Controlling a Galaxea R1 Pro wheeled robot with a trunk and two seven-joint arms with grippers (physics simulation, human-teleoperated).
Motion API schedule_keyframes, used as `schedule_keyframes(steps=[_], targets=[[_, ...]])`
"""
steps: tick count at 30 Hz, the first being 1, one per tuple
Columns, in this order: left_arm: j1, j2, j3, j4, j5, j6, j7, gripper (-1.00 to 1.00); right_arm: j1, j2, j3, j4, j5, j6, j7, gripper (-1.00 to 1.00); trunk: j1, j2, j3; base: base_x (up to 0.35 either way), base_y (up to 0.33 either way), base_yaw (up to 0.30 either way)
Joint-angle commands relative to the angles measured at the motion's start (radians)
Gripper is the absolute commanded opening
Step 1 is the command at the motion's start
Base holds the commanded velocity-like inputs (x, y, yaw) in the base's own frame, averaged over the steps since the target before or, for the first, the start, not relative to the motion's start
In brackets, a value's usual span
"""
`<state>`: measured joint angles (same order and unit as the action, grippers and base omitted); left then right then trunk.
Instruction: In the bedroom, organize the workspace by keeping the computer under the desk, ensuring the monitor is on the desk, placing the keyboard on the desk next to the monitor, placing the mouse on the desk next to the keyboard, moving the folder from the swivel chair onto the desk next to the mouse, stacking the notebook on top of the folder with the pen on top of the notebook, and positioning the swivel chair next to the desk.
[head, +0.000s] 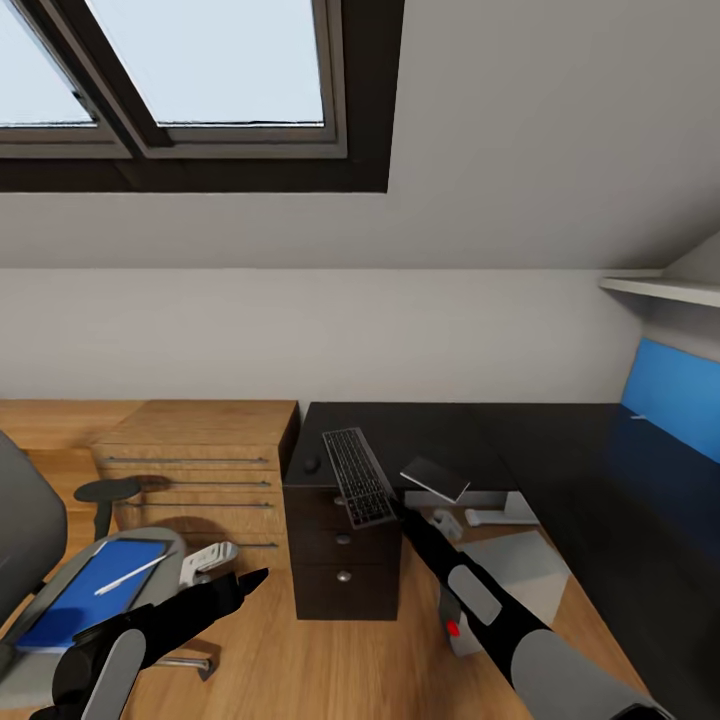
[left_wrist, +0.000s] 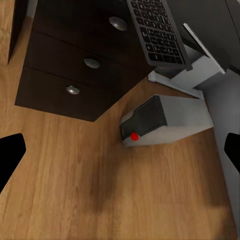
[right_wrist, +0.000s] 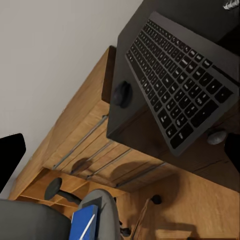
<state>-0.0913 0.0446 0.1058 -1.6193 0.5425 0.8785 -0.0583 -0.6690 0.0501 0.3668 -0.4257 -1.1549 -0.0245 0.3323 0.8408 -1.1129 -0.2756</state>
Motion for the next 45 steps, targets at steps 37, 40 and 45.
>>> schedule_keyframes(steps=[37,40,45], targets=[[-0.001,0.000,0.002,-0.001,-0.004,0.004,-0.006,1.00,-0.001,0.010,-0.016,0.153,-0.333,0.118,0.076,1.00,0.142,-0.260,-0.117,0.000,0.000,0.000],[-0.001,0.001,0.005,-0.001,-0.004,0.004,-0.006,1.00,-0.001,0.014,-0.016,0.152,-0.359,0.118,0.055,1.00,0.154,-0.281,-0.127,0.000,0.000,0.000],[-0.001,0.000,0.015,-0.001,-0.004,0.001,-0.006,1.00,-0.001,0.017,-0.016,0.128,-0.380,0.117,0.042,1.00,0.173,-0.316,-0.142,0.000,0.000,0.000]])
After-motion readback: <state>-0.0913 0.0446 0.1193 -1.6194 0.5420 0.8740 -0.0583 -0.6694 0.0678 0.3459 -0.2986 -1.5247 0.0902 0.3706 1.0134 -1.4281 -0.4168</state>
